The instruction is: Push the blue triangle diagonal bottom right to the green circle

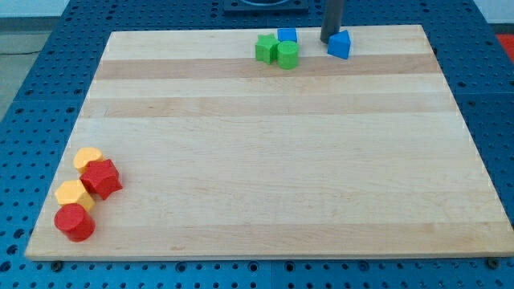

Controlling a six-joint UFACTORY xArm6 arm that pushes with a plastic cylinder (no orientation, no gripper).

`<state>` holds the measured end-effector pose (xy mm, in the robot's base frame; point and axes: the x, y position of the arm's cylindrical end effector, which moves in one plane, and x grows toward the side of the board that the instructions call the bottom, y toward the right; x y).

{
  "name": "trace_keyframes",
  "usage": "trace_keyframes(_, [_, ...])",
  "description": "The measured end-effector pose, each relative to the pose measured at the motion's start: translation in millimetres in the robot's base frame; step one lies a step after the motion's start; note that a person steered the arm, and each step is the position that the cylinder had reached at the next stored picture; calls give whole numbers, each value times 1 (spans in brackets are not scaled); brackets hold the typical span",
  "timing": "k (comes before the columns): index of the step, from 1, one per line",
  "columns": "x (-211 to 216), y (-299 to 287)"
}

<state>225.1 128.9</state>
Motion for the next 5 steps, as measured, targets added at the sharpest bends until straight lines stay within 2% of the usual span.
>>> trace_keyframes(2, [17,27])
trace_keyframes(4, [60,27])
trace_keyframes(5, [56,27])
